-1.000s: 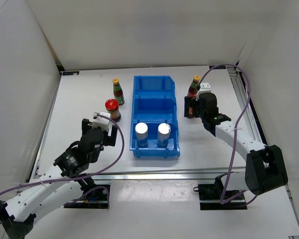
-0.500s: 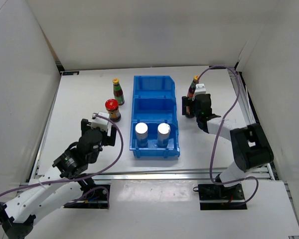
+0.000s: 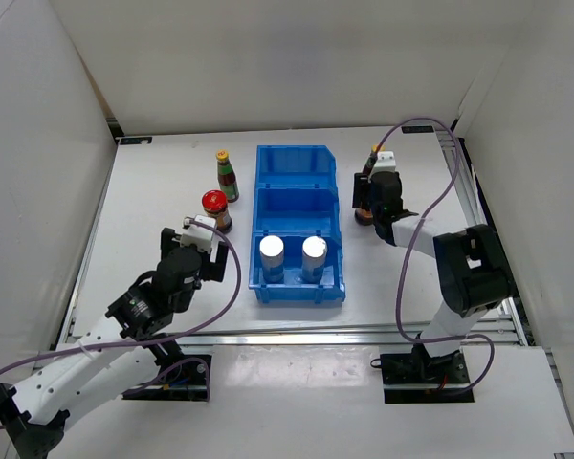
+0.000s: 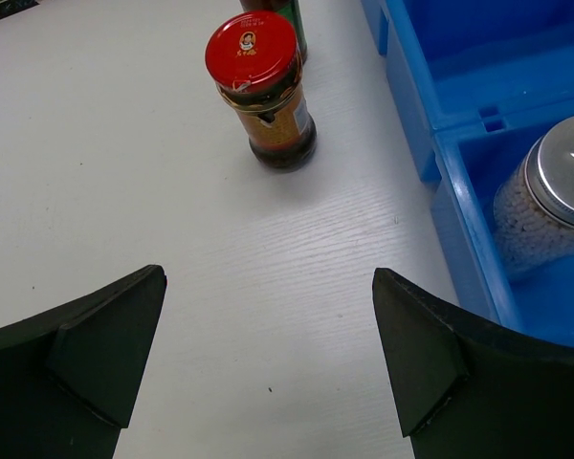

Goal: Organize the condiment bottles

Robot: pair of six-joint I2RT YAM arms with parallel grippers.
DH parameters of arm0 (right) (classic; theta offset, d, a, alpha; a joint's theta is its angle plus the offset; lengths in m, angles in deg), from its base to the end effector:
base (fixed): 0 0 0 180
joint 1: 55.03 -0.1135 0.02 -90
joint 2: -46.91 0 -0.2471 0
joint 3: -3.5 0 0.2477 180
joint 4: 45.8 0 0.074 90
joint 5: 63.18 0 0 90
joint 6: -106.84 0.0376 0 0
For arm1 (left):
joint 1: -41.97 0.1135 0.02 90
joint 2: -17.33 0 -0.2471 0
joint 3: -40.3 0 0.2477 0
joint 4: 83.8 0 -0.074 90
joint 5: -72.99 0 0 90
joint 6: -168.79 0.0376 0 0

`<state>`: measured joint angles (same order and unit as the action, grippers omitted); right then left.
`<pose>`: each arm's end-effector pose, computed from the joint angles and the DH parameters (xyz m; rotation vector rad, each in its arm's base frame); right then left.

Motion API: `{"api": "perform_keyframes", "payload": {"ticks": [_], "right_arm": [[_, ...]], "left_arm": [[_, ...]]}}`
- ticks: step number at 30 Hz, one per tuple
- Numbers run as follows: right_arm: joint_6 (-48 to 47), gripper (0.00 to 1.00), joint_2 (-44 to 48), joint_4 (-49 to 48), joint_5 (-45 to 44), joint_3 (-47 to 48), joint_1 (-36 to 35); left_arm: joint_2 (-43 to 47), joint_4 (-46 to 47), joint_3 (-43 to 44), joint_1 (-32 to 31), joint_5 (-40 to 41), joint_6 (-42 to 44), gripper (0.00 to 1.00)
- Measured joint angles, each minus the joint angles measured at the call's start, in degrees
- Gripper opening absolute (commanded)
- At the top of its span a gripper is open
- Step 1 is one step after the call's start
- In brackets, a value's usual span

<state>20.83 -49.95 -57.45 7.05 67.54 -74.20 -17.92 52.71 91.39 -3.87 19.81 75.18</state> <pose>0.3439 0.1061 0.1851 -0.0262 1.9179 -0.0632 0.1198 -0.0910 0.2754 0.3300 1.9245 0.0943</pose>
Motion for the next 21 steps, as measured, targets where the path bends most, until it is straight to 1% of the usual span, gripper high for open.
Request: {"api": "perform_keyframes", "payload": {"ticks": [2,3,6,7,9,10,12,13,15,16,17,21], "right_arm": [[0.39,0.59,-0.85,0.07,0.22,0.94,0.24],[0.48,0.52,-1.36,0.11,0.37,1.60,0.39],[0.57,0.43,-2.19,0.37,0.68,2.64,0.59],[0.57,0.37,-2.29,0.52,0.72,2.82,0.68],[0.63,0.31,-2.32,1.29,0.81,3.19,0.70],[0.74,0.25,-2.32,1.77,0.85,3.39,0.72],[0.81,0.21,-2.29,2.38,0.85,3.63,0.74],[0.85,0.15,-2.10,2.78,0.87,3.69,0.74],[1.05,0.10,-1.33,4.42,1.11,3.69,0.74],[1.20,0.02,-0.63,6.01,1.25,3.69,0.74],[1.36,0.00,0.22,7.74,1.42,3.69,0.74],[1.57,0.00,5.22,16.44,1.84,3.69,0.35]], "left_arm": [[-0.24,0.00,-0.15,0.00,-0.11,0.02,1.00],[-0.37,-0.02,-0.22,0.00,-0.17,0.02,1.00],[-0.70,0.00,-0.24,0.00,-0.20,0.02,1.00],[-0.76,0.00,-0.26,0.00,-0.22,0.02,1.00],[-0.76,0.00,-0.26,0.00,-0.22,0.02,1.00],[-0.76,0.00,-0.26,0.00,-0.22,0.02,1.00],[-0.81,0.00,-0.26,0.00,-0.22,0.00,1.00],[-0.94,0.02,-0.26,0.00,-0.22,0.02,1.00],[-1.07,0.00,-0.26,0.00,-0.22,0.02,1.00],[-1.18,0.00,-0.26,0.00,-0.22,0.02,1.00],[-1.22,0.02,-0.28,0.00,-0.22,0.02,1.00],[-1.31,0.02,-0.31,0.00,-0.24,0.02,1.00]]}}
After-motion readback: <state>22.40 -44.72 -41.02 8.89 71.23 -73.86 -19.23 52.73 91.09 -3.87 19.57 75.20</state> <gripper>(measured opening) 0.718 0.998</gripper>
